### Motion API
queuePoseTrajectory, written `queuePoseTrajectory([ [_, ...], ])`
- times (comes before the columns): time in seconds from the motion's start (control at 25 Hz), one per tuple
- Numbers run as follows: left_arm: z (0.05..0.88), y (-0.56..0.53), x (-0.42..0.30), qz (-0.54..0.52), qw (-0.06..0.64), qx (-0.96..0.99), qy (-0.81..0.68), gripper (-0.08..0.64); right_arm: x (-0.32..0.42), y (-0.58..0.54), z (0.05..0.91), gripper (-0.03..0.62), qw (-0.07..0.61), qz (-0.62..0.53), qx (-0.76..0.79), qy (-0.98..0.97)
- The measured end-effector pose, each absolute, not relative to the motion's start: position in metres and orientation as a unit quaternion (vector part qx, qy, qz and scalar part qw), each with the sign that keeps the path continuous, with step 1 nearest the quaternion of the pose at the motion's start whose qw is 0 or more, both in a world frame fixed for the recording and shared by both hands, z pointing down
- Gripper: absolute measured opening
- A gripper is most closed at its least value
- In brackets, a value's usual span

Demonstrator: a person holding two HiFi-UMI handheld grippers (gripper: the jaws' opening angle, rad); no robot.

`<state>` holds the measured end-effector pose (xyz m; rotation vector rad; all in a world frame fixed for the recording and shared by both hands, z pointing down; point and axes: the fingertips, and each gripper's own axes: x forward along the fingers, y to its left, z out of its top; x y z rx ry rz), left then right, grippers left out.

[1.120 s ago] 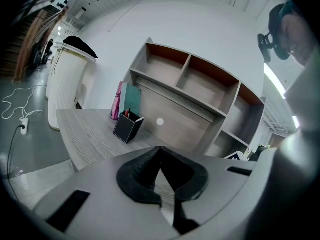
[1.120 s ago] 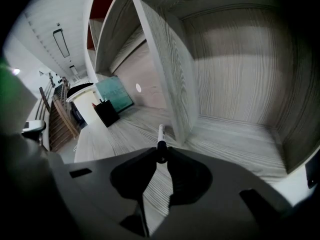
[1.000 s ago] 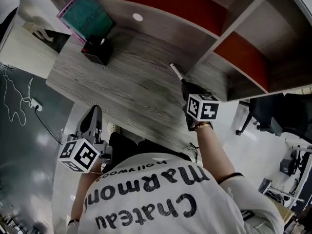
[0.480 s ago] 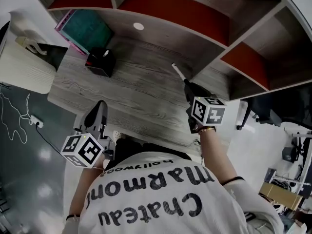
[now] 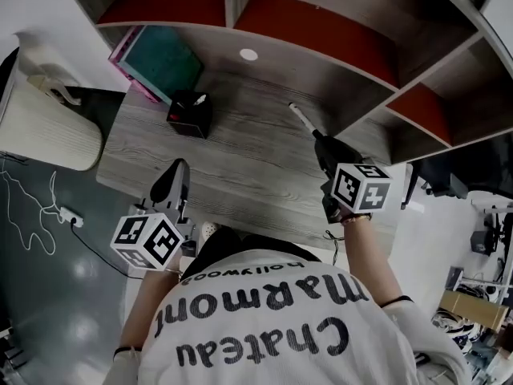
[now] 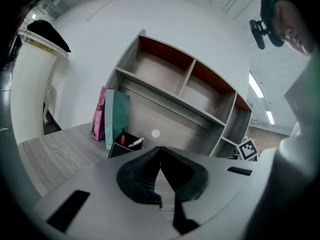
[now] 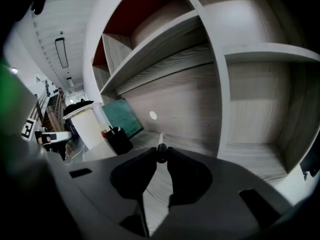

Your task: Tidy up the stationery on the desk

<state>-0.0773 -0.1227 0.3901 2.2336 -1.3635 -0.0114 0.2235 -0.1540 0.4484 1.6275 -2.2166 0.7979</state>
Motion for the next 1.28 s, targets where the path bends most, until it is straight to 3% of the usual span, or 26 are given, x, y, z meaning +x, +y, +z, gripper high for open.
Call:
queuePoseTrajectory([
  [1.28, 0.381, -0.167, -0.202, -0.034, 0.259, 0.831, -0.491, 0.015, 0.056, -0.187, 0.408, 0.077, 0.117, 0.242, 0.532, -0.802],
])
